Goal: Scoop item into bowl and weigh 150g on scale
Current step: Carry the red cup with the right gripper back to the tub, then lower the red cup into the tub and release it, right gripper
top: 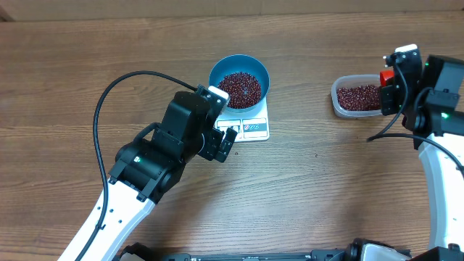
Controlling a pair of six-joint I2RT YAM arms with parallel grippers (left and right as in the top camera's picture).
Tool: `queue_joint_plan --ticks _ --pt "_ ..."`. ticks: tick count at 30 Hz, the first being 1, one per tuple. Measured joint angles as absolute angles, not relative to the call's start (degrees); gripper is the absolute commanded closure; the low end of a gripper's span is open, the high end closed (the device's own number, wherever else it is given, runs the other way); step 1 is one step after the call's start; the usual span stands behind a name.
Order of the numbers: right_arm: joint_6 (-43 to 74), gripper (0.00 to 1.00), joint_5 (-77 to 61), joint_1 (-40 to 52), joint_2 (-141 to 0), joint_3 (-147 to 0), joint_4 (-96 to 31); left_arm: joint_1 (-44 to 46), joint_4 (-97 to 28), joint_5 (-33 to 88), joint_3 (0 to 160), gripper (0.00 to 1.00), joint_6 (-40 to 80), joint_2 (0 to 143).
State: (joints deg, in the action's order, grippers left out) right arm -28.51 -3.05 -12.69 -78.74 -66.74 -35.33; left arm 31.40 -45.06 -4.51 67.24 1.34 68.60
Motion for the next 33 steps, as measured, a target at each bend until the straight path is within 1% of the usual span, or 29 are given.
queue_joint_plan --ticks 5,13,15,21,23,24,26,27,29,30,32,33 --pt "-26.68 0.96 -0.84 -11.46 -78.74 -66.74 -35.35 31.40 -45.06 -4.51 67.24 0.00 1.34 68.60" --pt "-8.75 0.96 -1.32 -11.90 -80.49 -66.74 -36.14 31.40 -45.06 -4.51 67.24 0.01 1.34 68.60" --pt "-3.92 0.96 -2.26 -12.03 -82.87 -66.74 -36.23 31.40 -45.06 -4.51 67.24 0.00 1.34 68.60" --pt "5.50 0.96 -6.24 -12.19 -89.69 -66.74 -34.37 31.40 -45.06 -4.51 67.24 0.00 1.34 68.60" --pt "7.31 0.86 -6.98 -12.23 -91.15 -66.74 -32.91 31.40 -45.06 -4.51 67.24 0.00 1.34 68.60" --pt "8.19 0.79 -7.29 -12.25 -91.81 -66.74 -32.14 31.40 -45.06 -4.51 67.24 0.00 1.34 68.60" --pt "9.34 0.71 -7.70 -12.27 -92.86 -66.74 -31.59 31.40 -45.06 -4.51 67.24 0.00 1.34 68.60" --pt "9.61 0.65 -7.77 -12.27 -93.30 -66.74 -31.64 31.40 -45.08 -4.51 67.24 0.00 1.34 68.60" --pt "10.26 0.48 -8.10 -12.29 -94.04 -66.74 -32.32 31.40 -45.06 -4.51 67.24 0.00 1.34 68.60" --pt "10.59 0.42 -8.14 -12.29 -94.30 -66.74 -32.88 31.40 -45.06 -4.51 67.24 0.00 1.34 68.60" --pt "10.59 0.34 -8.36 -12.29 -94.48 -66.74 -33.71 31.40 -45.08 -4.51 67.24 0.00 1.37 68.60" --pt "10.63 0.25 -8.54 -12.27 -94.48 -66.74 -34.02 31.40 -45.06 -4.51 67.24 0.00 1.34 68.60"
